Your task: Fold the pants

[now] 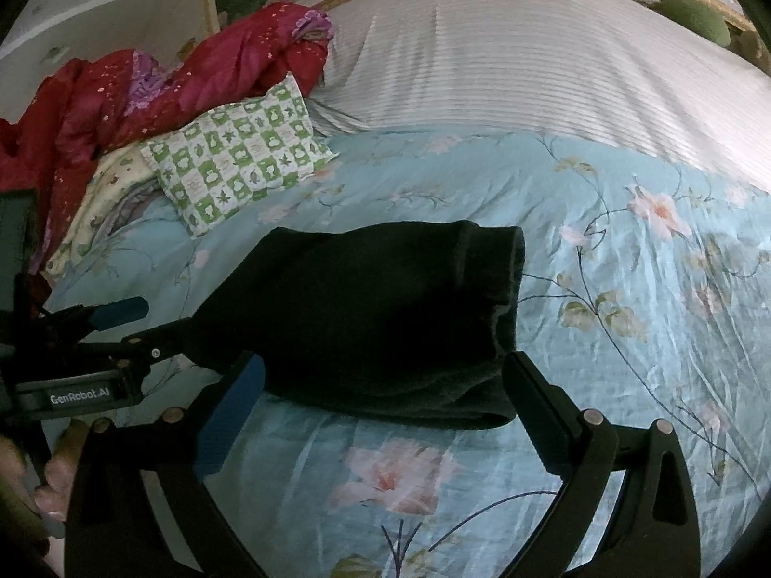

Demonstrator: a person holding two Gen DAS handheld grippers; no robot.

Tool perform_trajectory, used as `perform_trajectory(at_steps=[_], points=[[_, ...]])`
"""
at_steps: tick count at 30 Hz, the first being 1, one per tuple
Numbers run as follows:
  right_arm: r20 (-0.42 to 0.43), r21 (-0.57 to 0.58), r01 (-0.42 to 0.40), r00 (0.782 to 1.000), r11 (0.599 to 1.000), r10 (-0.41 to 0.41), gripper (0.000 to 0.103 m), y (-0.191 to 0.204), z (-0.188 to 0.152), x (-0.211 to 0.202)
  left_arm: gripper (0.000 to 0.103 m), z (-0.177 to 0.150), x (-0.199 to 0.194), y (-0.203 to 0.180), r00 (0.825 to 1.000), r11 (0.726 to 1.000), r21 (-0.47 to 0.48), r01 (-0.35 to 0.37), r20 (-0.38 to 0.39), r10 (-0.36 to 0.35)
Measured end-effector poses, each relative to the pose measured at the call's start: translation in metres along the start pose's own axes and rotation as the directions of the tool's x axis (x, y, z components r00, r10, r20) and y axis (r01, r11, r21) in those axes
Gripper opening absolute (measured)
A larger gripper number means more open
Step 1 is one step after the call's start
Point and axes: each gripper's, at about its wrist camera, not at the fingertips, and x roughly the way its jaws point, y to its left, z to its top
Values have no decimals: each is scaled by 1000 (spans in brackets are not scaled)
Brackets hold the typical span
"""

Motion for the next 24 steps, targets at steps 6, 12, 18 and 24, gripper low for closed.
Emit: perform_trajectory(at_steps=[6, 12, 18, 24], points=[[-4, 8, -1, 1000, 1000, 1, 99, -4, 1, 0, 89, 3, 3, 2, 1000, 1000, -7, 6, -16, -6], [-3, 9, -4, 1000, 1000, 4, 99, -6, 2, 1, 89, 11, 2, -1, 1000, 1000, -2, -10, -4, 10], [-9, 16, -13, 1000, 1000, 13, 99, -11, 6, 1, 89, 19, 4, -7, 1000, 1000, 2, -29, -4, 29], [-9, 19, -21, 1000, 1000, 21, 100, -15, 9, 2, 88, 24, 5, -12, 999, 999, 10, -51, 4, 51]])
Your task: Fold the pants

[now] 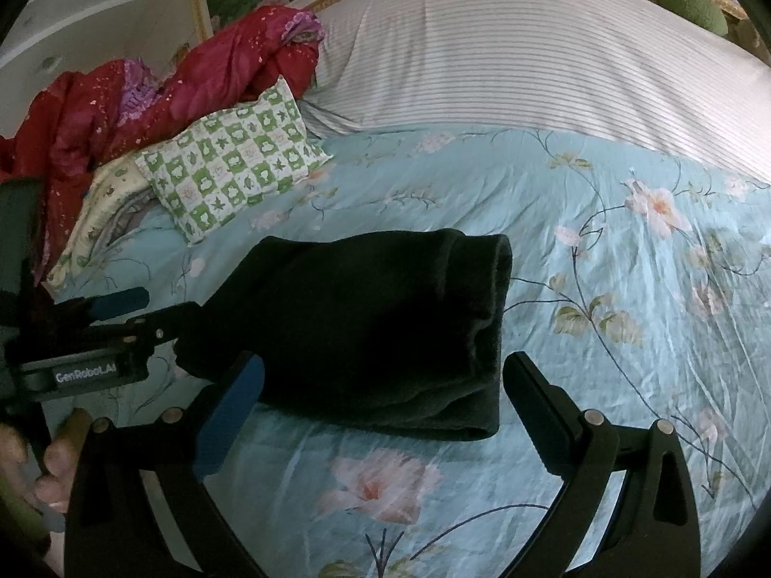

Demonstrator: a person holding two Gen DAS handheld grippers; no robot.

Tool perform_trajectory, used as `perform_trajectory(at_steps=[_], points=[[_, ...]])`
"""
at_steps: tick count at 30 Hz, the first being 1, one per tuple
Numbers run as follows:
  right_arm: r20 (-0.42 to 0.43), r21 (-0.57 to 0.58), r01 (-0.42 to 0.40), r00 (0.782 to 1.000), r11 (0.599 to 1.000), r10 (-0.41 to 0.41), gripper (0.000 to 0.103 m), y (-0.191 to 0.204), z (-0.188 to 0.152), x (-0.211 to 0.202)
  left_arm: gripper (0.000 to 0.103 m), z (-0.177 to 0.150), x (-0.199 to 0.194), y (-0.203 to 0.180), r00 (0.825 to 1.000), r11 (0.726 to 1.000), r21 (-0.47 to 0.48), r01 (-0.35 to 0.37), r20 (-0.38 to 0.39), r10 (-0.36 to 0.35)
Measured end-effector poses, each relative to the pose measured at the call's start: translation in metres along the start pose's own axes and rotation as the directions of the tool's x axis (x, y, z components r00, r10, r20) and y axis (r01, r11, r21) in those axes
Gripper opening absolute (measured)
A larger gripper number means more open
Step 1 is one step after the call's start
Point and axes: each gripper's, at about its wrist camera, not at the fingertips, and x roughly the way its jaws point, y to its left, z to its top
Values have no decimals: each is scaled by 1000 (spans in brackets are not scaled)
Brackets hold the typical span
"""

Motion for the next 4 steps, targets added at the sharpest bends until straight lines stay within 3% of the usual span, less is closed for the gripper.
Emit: perform_trajectory(at_steps=[4], points=[[-13, 22, -20, 1000, 1000, 20, 100, -3, 0, 2, 88, 2, 0, -2, 1000, 1000, 0, -11, -7, 11]])
